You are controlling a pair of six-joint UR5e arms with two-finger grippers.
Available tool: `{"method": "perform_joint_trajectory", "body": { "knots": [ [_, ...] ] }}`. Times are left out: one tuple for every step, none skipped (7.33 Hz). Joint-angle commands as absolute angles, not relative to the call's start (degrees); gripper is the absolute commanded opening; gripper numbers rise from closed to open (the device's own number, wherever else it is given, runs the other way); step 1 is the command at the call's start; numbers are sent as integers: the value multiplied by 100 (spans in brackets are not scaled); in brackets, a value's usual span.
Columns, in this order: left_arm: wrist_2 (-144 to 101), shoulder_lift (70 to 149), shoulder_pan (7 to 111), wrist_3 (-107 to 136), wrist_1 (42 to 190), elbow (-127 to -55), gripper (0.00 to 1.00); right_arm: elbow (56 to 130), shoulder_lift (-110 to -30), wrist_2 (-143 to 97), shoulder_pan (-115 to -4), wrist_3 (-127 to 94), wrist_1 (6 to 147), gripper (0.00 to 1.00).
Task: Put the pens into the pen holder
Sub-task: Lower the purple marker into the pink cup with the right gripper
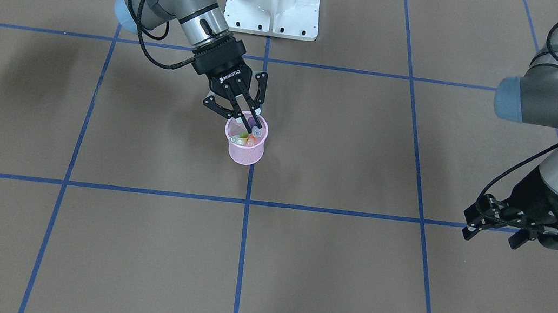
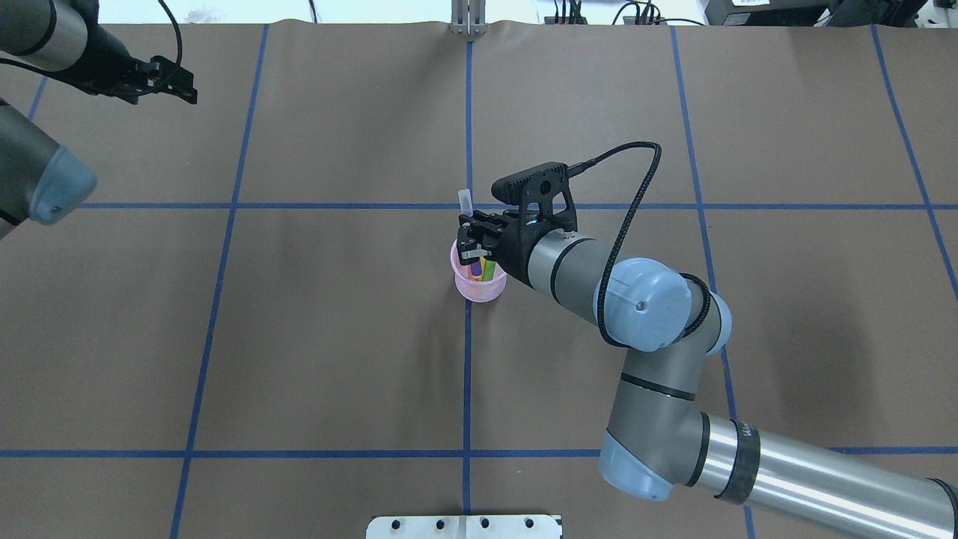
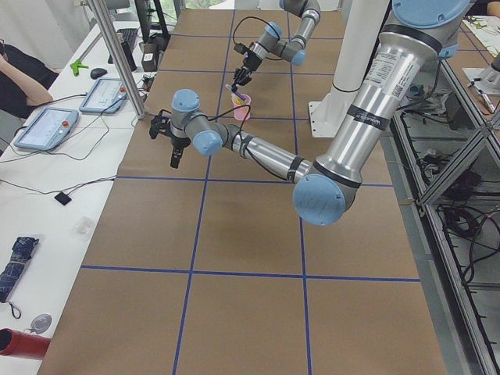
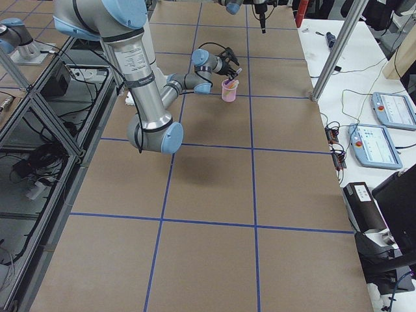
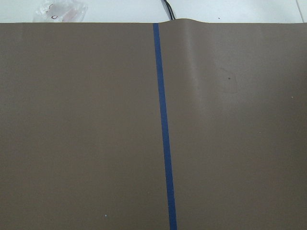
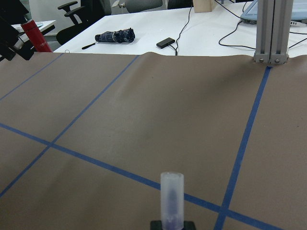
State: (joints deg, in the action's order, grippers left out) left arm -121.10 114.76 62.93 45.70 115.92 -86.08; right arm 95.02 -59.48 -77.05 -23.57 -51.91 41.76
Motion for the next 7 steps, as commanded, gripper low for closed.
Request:
{"method": "perform_joint_trajectory", "body": {
  "knots": [
    [-12103, 11470, 6293, 4562, 11593, -8543, 99, 9457, -5942, -7647, -2268, -5107, 4166, 0],
    [-12103, 11470, 6293, 4570, 11706, -8482, 99, 9466, -5915, -7646, -2268, -5106, 4166, 3],
    [-12103, 11470, 6293, 4570, 11759, -8455, 99, 9466, -5932, -7603, -2268, -5106, 4166, 42],
    [-12103, 11478, 6293, 4570, 11760, -8455, 99, 9457, -5941, -7307, -2215, -5098, 4131, 99],
    [-12103, 11479, 6293, 4570, 11760, -8455, 99, 9466, -5924, -7304, -2215, -5089, 4140, 100],
    [-12103, 11479, 6293, 4579, 11751, -8455, 99, 9475, -5924, -7321, -2215, -5071, 4140, 100],
    [-12103, 11479, 6293, 4579, 11751, -8455, 99, 9501, -5924, -7347, -2215, -5063, 4166, 100]
  ]
}}
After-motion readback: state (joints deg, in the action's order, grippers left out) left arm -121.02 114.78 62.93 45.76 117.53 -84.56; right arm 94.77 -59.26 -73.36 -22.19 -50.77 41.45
